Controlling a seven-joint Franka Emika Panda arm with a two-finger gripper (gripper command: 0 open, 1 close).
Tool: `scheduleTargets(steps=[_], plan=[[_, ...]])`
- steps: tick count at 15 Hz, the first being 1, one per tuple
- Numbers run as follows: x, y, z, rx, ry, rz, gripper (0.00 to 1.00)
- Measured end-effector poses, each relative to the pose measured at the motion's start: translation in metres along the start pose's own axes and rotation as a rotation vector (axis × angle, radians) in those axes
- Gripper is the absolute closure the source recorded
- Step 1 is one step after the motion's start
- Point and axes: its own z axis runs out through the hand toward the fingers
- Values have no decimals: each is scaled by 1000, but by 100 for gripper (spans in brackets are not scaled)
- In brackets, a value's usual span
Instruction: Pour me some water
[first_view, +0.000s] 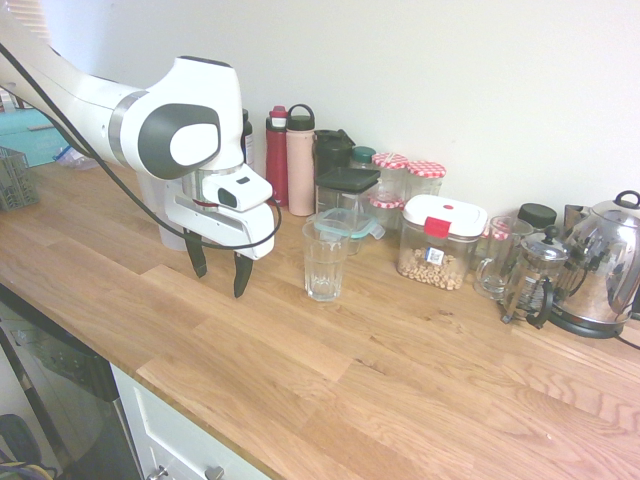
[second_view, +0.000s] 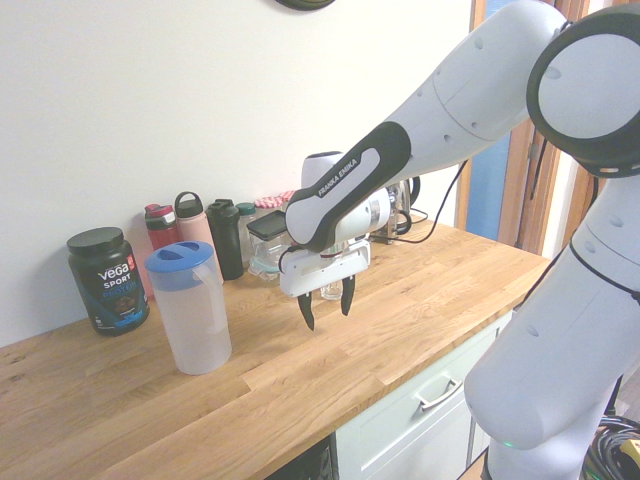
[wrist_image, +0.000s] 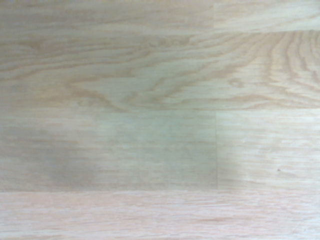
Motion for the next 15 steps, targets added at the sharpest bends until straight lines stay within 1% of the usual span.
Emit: scheduleTargets(steps=[3,5,7,11,13,15], plan=[[-1,-1,-4,9,4,-4,0],[-15,-8,-24,44,29,-33,0],[-45,-17,-58,89,65,-89,0],[-134,-42,-114,200,189,-218,0],[-170,-56,-124,244,245,-253,0],[-189,-69,-126,292,285,-273,0]])
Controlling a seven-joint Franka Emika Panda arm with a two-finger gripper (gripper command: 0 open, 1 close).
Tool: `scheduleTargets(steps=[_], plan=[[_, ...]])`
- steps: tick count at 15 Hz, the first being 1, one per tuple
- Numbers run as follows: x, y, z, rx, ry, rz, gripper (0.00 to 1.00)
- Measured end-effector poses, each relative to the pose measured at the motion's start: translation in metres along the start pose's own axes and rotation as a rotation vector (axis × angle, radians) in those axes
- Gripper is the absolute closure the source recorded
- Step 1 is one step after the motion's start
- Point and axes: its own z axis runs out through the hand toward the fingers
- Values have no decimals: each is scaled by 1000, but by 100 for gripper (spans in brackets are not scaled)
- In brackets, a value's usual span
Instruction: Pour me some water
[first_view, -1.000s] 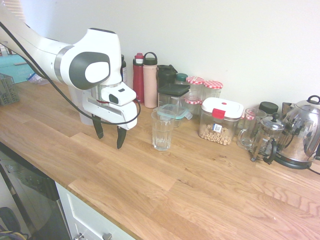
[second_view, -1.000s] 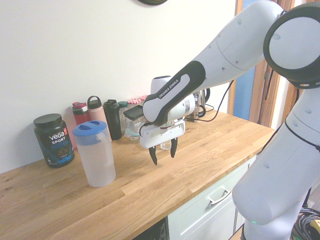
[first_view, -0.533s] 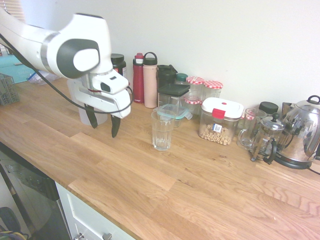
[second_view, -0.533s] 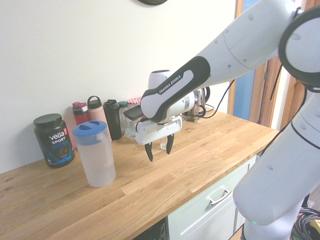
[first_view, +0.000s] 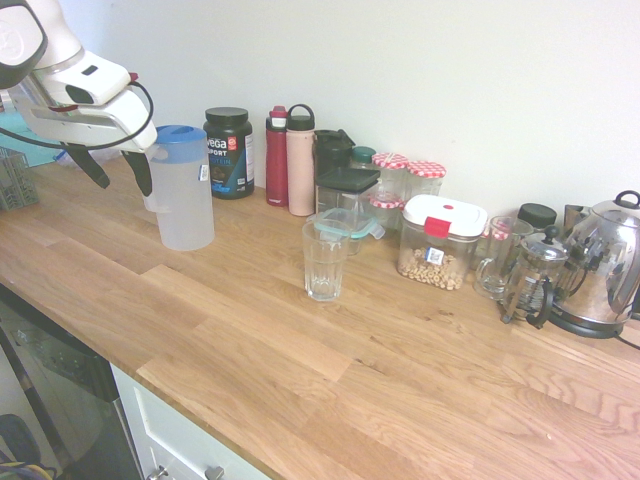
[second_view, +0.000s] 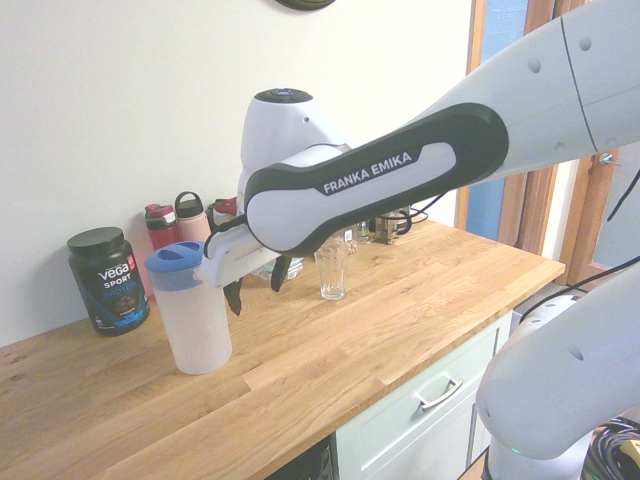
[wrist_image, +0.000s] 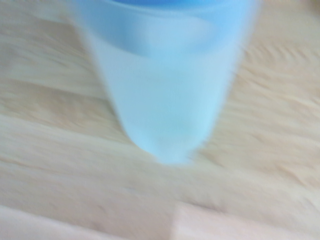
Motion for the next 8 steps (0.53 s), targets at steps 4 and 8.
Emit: scheduleTargets(steps=[4,8], plan=[[13,-29,16,36,78,25,0],[43,-52,47,26,69,42,100]])
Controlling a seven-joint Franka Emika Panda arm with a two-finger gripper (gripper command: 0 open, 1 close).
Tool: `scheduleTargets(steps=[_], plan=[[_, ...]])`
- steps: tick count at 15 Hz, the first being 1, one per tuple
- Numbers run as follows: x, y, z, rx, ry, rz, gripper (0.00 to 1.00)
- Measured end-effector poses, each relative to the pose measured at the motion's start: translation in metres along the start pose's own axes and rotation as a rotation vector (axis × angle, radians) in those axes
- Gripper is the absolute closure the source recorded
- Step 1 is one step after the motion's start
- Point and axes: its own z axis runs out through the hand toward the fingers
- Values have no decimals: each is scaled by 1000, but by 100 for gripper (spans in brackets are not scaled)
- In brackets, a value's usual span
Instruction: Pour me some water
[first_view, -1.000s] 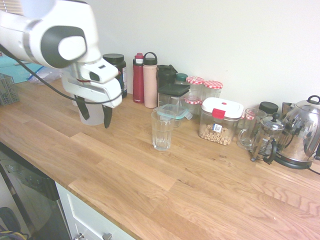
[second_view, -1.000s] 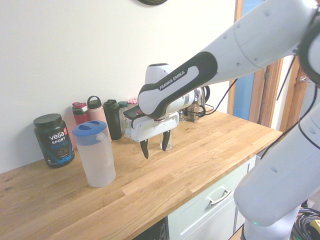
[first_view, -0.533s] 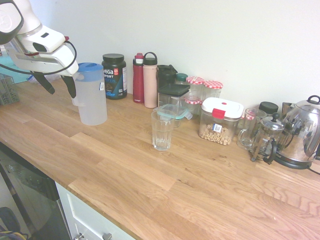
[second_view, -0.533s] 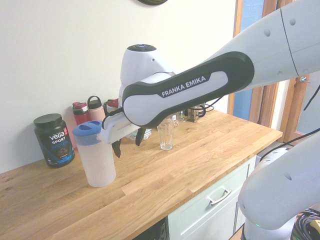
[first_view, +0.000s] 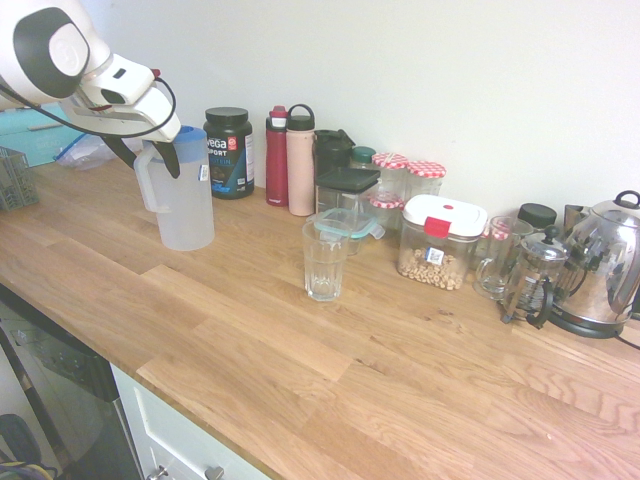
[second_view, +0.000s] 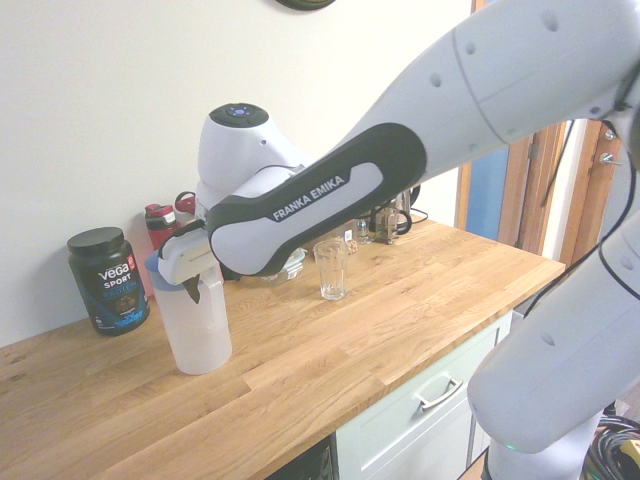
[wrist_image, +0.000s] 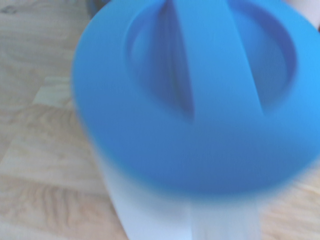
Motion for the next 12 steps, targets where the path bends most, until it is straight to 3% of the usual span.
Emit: scheduleTargets(steps=[12], plan=[[-4,-17,19,-3,-20,-3,100]])
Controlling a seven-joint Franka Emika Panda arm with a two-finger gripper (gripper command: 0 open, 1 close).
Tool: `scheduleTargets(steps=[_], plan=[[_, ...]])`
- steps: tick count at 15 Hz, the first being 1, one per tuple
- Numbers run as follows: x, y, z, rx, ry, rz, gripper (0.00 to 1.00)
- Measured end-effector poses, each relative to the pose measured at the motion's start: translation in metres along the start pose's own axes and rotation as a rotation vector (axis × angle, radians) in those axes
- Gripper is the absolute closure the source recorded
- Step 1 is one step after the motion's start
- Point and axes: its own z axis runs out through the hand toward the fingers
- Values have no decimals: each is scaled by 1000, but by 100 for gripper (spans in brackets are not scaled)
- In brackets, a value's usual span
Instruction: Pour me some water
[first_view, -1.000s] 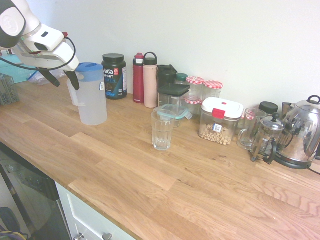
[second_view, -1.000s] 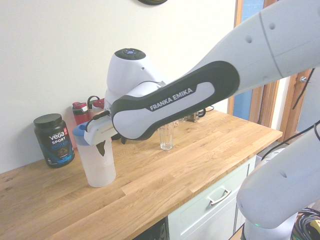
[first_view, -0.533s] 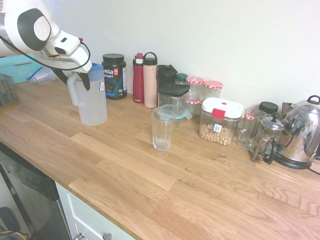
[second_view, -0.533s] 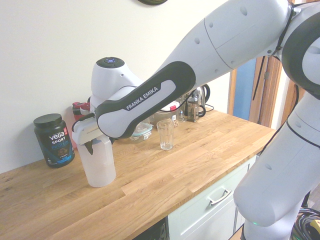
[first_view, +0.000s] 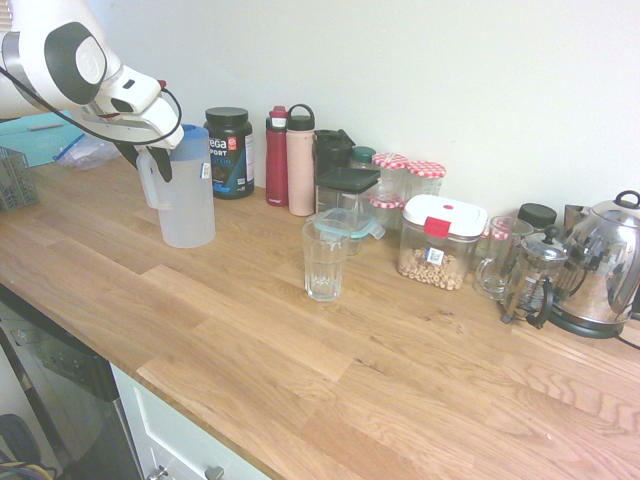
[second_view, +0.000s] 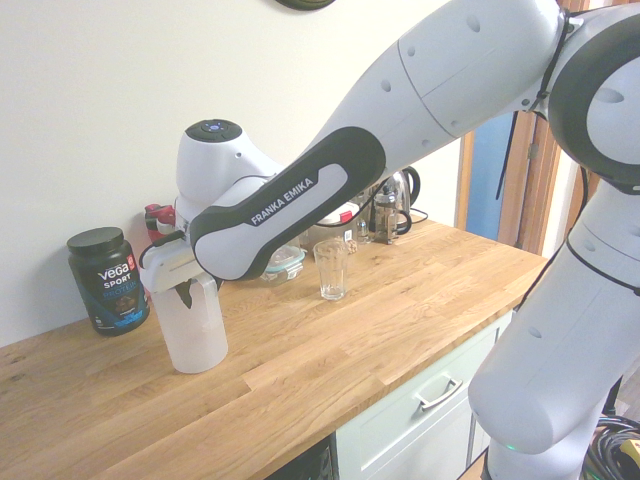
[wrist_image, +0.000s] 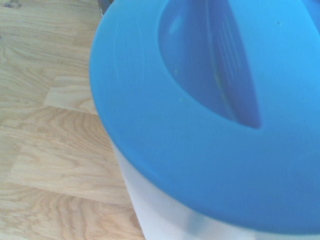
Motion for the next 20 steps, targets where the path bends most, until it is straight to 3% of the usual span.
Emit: scheduleTargets(steps=[11,15,20], plan=[[-5,0,-7,-15,5,5,100],[-22,10,-52,-39,9,21,100],[-44,69,-114,-77,29,93,100]])
